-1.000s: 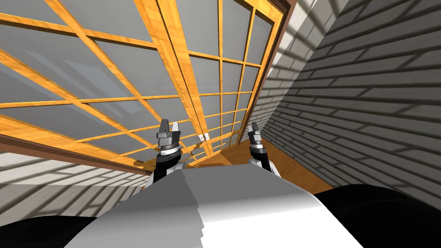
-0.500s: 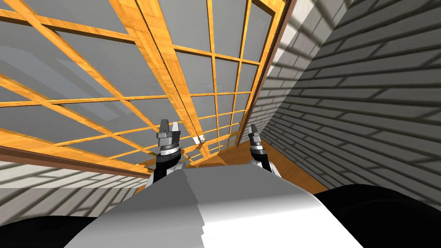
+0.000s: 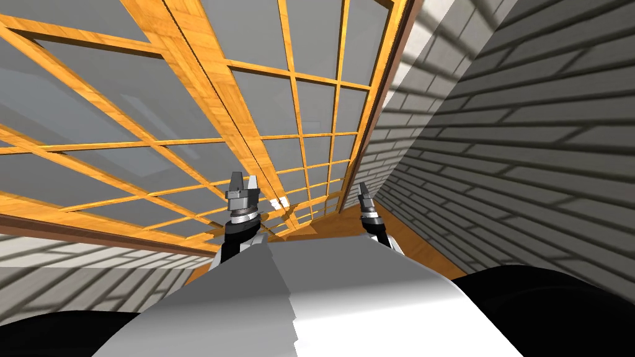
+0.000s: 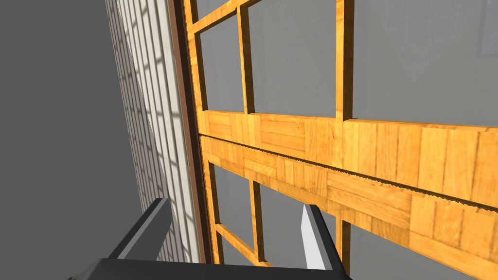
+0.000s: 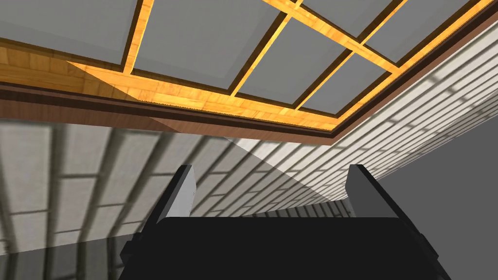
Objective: Push the door open
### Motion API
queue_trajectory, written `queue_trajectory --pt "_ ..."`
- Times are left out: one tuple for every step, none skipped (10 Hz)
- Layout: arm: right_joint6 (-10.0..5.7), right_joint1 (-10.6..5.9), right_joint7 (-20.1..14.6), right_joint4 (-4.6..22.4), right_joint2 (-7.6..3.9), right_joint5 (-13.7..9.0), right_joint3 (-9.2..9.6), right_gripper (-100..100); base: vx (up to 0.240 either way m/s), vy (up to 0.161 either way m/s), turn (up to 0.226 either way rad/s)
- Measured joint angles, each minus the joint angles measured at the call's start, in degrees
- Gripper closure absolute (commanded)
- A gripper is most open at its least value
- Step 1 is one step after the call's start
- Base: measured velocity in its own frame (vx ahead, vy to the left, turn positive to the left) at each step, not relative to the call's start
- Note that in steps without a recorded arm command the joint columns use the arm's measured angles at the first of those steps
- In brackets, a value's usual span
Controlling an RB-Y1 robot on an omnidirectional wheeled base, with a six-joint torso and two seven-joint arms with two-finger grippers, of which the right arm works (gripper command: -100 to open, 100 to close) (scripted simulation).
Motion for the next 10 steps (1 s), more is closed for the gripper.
queue_trajectory --pt "-0.12 -0.01 1.01 0.57 -0.17 -0.06 -0.10 -100 0.033 -0.106 0.060" --pt "-0.31 -0.21 1.87 1.60 -0.62 -0.33 -0.57 -100 0.032 -0.096 0.058" --pt "-0.81 -0.02 2.88 2.53 -0.69 -0.36 -0.61 -100 0.036 -0.098 0.072" --pt "-0.99 0.01 3.95 3.20 -0.86 -0.43 -0.70 -100 0.040 -0.110 0.085" --pt "-1.16 -0.03 4.97 4.08 -1.22 -0.62 -1.01 -100 0.042 -0.088 0.075" --pt "-1.50 0.15 5.91 4.90 -1.49 -0.78 -1.24 -100 0.029 -0.064 0.066" --pt "-1.88 0.21 6.91 5.75 -1.57 -0.85 -1.34 -100 0.021 -0.050 0.066" --pt "-2.01 0.50 7.81 6.10 -1.76 -0.97 -1.50 -100 0.020 -0.045 0.063" --pt "-2.11 0.68 8.76 6.57 -1.82 -1.02 -1.56 -100 0.021 -0.040 0.073" --pt "-2.45 0.70 9.74 7.48 -1.91 -1.11 -1.68 -100 0.021 -0.041 0.058"
